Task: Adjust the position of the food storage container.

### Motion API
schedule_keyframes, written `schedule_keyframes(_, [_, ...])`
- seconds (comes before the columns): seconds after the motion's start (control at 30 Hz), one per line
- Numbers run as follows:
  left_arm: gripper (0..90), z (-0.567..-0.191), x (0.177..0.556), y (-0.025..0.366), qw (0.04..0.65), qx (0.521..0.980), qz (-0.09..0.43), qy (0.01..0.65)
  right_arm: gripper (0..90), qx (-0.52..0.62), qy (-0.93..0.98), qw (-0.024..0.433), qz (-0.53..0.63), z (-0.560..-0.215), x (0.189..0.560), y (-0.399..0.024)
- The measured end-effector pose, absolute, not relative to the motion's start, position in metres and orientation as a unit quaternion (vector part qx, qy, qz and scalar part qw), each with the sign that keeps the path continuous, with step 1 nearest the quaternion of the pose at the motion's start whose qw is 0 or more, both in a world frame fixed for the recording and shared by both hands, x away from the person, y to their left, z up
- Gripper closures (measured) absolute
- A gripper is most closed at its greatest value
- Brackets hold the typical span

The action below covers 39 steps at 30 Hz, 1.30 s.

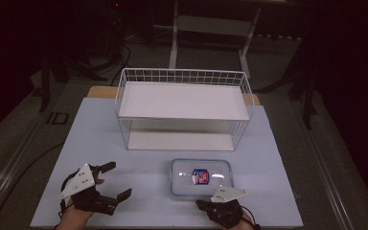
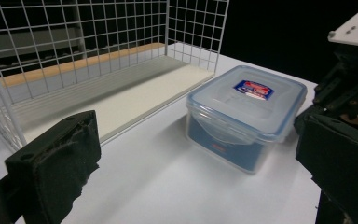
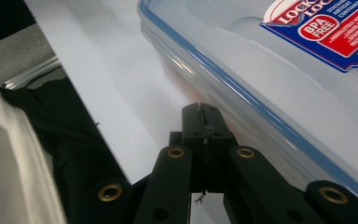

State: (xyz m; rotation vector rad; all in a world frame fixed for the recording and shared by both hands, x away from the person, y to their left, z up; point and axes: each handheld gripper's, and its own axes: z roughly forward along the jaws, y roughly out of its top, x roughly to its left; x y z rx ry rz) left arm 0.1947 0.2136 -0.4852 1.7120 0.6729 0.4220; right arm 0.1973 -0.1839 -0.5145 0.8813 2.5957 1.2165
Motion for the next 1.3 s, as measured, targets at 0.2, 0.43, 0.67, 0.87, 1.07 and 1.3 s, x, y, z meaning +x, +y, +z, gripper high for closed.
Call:
schedule_keyframes(0.2, [0.0, -0.486, 0.195, 0.213, 0.585, 0.737, 0.178, 0.288, 89.9, 0.290, 0.861, 0.076, 0.411, -0.515, 0.207, -0.184])
schedule_keyframes(0.43, [0.0, -0.486, 0.195, 0.212, 0.583, 0.739, 0.179, 0.286, 89.8, 0.302, 0.835, 0.118, 0.444, -0.491, 0.206, -0.206])
schedule_keyframes(0.67, [0.0, -0.487, 0.195, 0.211, 0.582, 0.740, 0.177, 0.287, 89.9, 0.365, 0.801, 0.182, 0.438, -0.479, 0.223, -0.250])
schedule_keyframes(0.87, [0.0, -0.487, 0.195, 0.210, 0.582, 0.740, 0.176, 0.286, 89.9, 0.412, 0.791, 0.194, 0.410, -0.493, 0.237, -0.272])
schedule_keyframes(1.07, [0.0, -0.487, 0.195, 0.209, 0.581, 0.742, 0.175, 0.286, 90.0, 0.422, 0.792, 0.183, 0.402, -0.502, 0.247, -0.272])
schedule_keyframes(1.3, [0.0, -0.489, 0.197, 0.207, 0.579, 0.744, 0.173, 0.286, 90.0, 0.425, 0.788, 0.185, 0.405, -0.502, 0.250, -0.269])
